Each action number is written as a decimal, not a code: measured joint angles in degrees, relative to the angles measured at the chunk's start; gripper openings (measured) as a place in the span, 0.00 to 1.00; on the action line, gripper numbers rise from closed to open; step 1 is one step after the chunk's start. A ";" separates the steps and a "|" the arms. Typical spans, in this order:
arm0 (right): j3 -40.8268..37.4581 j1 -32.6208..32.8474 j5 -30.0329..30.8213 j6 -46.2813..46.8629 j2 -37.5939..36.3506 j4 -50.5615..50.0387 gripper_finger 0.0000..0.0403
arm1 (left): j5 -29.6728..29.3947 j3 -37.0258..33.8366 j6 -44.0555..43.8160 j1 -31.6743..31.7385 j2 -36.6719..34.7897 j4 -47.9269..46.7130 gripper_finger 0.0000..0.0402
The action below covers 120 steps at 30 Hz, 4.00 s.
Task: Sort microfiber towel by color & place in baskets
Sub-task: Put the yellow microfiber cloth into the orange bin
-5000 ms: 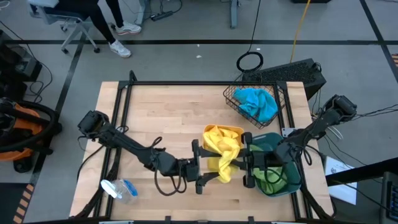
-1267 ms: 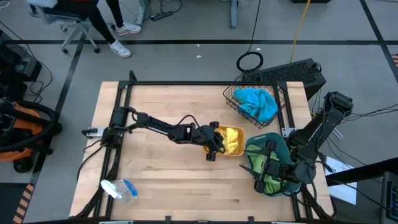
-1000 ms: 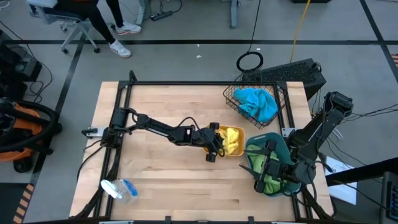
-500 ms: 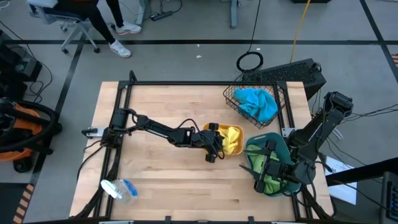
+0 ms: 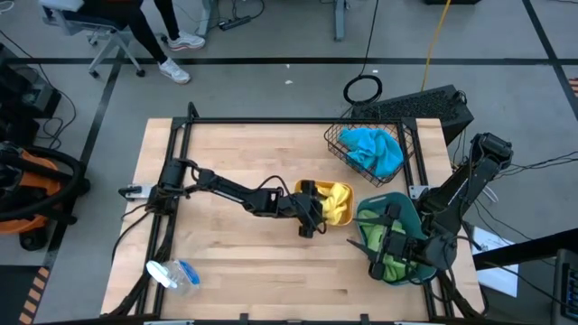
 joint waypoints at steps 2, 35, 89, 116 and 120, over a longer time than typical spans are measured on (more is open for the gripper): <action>0.00 0.00 -0.02 0.80 0.00 -0.70 0.61 | -1.39 0.00 0.02 -0.22 0.00 -0.09 0.90; 0.00 -2.36 -0.57 6.35 0.00 -3.59 0.49 | 2.25 0.00 1.47 -0.08 -5.22 -3.31 0.14; 15.21 -42.95 -51.59 29.49 11.36 -59.20 0.00 | 3.55 0.00 -10.14 2.15 -7.28 -19.76 0.02; 12.22 -44.00 -55.72 31.34 27.56 -58.06 0.00 | 5.23 0.02 -12.62 0.99 -9.75 -24.51 0.02; 12.24 -43.95 -55.83 31.35 27.22 -58.07 0.00 | 5.21 0.02 -12.64 -0.55 -11.52 -26.65 0.02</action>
